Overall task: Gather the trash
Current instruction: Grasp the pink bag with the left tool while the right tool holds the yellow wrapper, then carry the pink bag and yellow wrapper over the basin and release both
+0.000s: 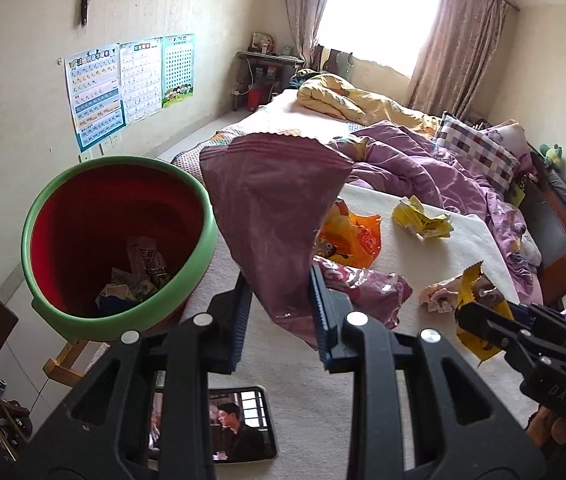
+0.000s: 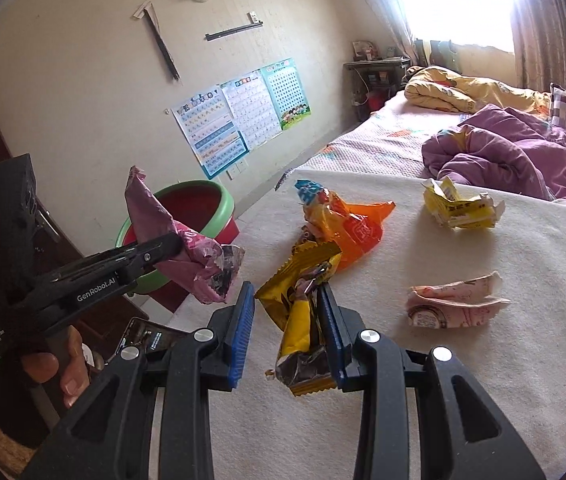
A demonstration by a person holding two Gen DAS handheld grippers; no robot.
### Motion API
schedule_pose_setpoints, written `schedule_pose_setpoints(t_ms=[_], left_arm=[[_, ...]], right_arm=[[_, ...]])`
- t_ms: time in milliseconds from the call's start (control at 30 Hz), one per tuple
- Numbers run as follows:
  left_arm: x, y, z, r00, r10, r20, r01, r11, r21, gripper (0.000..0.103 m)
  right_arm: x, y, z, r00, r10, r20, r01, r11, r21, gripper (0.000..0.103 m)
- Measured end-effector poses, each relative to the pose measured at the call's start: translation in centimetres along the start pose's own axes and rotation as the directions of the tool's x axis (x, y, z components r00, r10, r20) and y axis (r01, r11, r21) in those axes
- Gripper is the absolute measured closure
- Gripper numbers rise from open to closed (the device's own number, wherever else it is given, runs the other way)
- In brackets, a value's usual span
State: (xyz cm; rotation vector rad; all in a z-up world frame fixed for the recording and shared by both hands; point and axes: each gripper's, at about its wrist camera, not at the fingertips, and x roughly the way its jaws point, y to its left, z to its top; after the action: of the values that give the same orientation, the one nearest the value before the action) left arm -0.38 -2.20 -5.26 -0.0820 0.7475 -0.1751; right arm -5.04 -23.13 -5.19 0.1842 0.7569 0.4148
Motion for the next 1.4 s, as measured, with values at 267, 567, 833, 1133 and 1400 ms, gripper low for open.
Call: schedule_pose_setpoints(t_ms=[267, 567, 833, 1133, 1400], left_arm=[[-1.3, 2.5, 1.0, 0.999, 0.031, 0.031, -0.032, 0.999, 0.020, 0.076], [-1.6, 5.5, 1.2, 0.999, 0.019, 0.029, -0.019, 1.000, 0.014, 0.076], [-1.7, 9.2, 1.6, 0.999, 0.032, 0.016, -0.032, 0.999, 0.000, 0.076], [-1.9, 13.5, 1.8, 0.998, 0.058, 0.019, -0.058, 0.998, -0.028, 0.076], [-1.7, 15.6, 2.2, 0.999, 0.049, 0.016, -0.048, 0.998, -0.044, 0.076]], right_arm=[[1.2, 3.0, 1.3, 1.000, -0.002, 0.027, 0.002, 1.000, -0.018, 0.070], [2.5, 5.2, 2.0, 0.999, -0.012, 0.038, 0.012, 1.000, -0.012, 0.070], [4.4, 7.3, 2.5, 1.000, -0.006, 0.029, 0.005, 1.000, 0.009, 0.070], [7.0, 10.2, 2.9, 1.000, 0.006, 0.005, -0.006, 1.000, 0.000, 0.070], [8.8, 11.9, 3.8, 1.000, 0.008, -0.002, -0.008, 1.000, -0.018, 0.070]])
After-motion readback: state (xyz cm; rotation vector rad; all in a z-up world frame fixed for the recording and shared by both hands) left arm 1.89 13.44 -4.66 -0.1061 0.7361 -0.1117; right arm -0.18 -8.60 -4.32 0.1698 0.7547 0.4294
